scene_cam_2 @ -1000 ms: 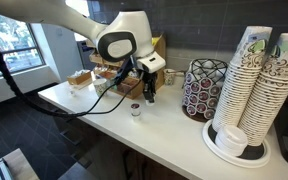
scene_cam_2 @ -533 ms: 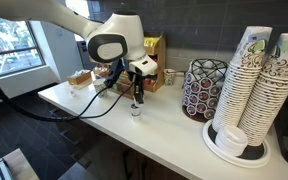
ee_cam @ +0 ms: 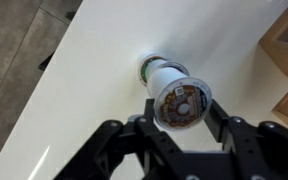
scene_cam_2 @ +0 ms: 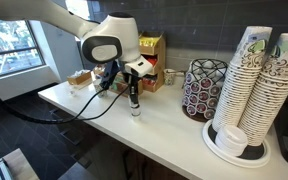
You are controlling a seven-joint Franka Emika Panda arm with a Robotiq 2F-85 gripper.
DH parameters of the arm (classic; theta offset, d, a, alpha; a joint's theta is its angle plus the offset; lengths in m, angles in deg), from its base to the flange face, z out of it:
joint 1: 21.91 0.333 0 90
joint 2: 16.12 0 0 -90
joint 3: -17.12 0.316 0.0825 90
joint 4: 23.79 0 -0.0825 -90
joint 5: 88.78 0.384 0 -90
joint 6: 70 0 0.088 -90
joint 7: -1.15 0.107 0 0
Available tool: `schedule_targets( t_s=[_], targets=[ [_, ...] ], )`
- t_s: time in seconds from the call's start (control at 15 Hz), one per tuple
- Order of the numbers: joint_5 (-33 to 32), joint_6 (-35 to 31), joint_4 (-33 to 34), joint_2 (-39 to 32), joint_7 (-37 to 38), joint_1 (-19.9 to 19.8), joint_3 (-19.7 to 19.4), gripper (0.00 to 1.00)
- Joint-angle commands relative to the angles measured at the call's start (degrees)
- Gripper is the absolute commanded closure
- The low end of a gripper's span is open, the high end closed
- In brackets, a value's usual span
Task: Stack the three pods on the counter
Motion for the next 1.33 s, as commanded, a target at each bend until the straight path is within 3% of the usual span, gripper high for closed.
schedule_targets(
  t_s=[0.0,1.27],
  targets=[
    [2.51,-0.69,-2.05,1.33,-2.64,0.08,0.42,0.72],
    [2.83,-5.49,-2.3,-0.58,-4.53,0.06,0.8,0.72]
  ],
)
